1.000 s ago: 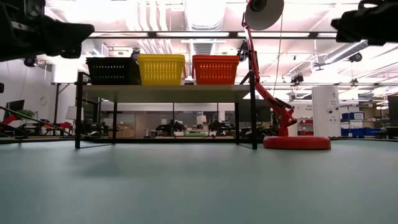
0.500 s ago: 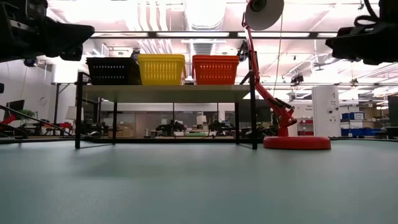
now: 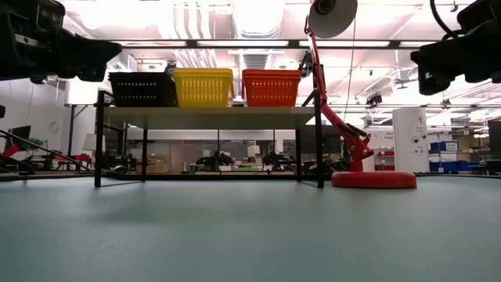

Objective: Stack baskets on shelf by color
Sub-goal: Return to Home Position

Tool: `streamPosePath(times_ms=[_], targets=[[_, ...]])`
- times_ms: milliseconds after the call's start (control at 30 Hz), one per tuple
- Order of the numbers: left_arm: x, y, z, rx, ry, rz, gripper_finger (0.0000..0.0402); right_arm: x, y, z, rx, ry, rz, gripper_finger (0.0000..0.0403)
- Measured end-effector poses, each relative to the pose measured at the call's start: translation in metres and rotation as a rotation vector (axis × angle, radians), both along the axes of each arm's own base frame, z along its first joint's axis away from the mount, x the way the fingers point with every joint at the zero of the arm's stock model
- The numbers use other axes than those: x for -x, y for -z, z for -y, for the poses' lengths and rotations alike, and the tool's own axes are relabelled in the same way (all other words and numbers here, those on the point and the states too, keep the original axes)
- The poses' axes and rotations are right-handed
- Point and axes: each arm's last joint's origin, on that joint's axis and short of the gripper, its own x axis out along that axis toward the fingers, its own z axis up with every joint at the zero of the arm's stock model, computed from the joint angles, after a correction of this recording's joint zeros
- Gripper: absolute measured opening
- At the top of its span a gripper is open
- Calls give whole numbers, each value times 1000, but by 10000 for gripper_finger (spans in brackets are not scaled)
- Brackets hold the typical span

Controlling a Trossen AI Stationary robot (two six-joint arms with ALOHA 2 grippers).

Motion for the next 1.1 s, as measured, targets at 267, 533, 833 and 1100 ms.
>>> streamPosePath(times_ms=[267, 533, 833, 1100], targets=[[-1, 1, 0, 0, 0, -15, 1, 0, 0, 0, 8, 0, 0, 68], [-2, 3, 0, -1, 0, -33, 1, 0, 0, 0, 18, 0, 1, 68], [-4, 5, 0, -3, 0, -58, 1, 0, 0, 0, 18, 0, 1, 68], [-5, 7, 0, -3, 0, -79, 1, 0, 0, 0, 18, 0, 1, 68]])
